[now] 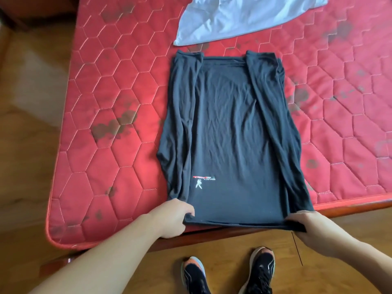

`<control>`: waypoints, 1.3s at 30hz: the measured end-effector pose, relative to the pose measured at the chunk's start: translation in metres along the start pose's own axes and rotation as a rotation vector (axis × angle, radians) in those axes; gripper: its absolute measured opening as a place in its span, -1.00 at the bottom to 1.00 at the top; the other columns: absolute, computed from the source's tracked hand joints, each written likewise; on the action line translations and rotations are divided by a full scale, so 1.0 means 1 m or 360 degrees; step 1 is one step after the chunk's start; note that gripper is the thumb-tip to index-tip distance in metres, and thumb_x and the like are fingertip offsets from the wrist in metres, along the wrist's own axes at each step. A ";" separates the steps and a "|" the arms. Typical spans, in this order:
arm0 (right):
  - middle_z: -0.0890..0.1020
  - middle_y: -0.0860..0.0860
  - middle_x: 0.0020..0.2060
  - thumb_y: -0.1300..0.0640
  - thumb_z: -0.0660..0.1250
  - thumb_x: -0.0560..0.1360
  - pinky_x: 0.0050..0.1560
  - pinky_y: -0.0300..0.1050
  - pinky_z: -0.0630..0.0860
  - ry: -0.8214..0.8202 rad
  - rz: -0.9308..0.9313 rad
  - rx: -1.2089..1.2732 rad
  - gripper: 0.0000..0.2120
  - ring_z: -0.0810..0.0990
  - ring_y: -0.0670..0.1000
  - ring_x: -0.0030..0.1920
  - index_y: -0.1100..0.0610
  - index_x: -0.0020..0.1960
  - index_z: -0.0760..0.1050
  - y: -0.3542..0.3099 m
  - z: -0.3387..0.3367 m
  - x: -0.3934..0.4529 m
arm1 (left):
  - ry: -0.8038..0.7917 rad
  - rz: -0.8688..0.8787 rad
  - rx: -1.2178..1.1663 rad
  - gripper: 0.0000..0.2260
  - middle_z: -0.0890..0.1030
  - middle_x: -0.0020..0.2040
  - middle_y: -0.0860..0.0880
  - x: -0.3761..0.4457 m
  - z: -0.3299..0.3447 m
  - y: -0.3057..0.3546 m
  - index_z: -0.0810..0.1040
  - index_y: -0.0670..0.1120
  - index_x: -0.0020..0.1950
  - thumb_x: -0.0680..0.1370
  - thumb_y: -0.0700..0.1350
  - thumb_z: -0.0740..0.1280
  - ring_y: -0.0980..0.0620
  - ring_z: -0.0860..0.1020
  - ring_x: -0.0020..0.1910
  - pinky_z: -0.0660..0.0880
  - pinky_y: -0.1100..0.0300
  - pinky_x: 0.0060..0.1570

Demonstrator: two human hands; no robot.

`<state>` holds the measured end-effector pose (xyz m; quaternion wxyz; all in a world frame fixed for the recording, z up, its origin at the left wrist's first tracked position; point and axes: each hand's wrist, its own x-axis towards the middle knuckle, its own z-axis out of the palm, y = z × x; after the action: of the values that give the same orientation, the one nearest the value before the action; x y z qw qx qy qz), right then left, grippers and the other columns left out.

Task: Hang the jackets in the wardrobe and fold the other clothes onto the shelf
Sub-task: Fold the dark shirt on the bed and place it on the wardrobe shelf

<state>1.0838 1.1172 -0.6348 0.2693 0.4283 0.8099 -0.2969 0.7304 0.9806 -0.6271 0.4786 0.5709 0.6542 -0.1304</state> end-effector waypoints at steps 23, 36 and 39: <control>0.68 -0.01 -0.23 0.28 0.34 0.50 -0.02 -0.08 0.49 0.0605 0.0066 0.1266 -0.82 0.56 -0.07 -0.18 0.06 -0.11 0.68 -0.005 -0.239 0.107 | 0.1272 -0.0158 -0.0873 -0.88 0.63 -0.29 -0.04 0.050 -0.226 0.001 0.64 0.08 -0.20 0.49 -0.13 0.44 0.05 0.49 -0.29 0.37 0.18 -0.24; 0.63 0.03 -0.34 0.23 0.32 0.50 -0.25 -0.15 0.43 0.0810 0.0101 0.1811 -0.87 0.55 -0.04 -0.36 0.16 -0.15 0.65 -0.013 -0.314 0.243 | 0.1462 -0.0175 -0.1050 -0.87 0.69 -0.04 -0.11 0.152 -0.340 -0.018 0.66 -0.14 0.05 0.56 -0.17 0.35 -0.06 0.60 -0.05 0.49 0.09 0.01; 0.60 -0.02 -0.41 0.22 0.33 0.49 -0.32 -0.18 0.39 0.0821 0.0163 0.1812 -0.88 0.52 -0.07 -0.40 0.14 -0.15 0.64 -0.014 -0.318 0.272 | 0.1423 -0.0234 -0.1062 -0.91 0.69 -0.04 -0.11 0.179 -0.346 -0.028 0.66 -0.10 -0.05 0.54 -0.14 0.37 -0.13 0.62 0.02 0.50 -0.02 0.12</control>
<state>0.8818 1.4824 -0.6030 -0.1915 0.6006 0.5421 -0.5556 0.5607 1.3319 -0.6006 0.2991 0.3412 0.8372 0.3053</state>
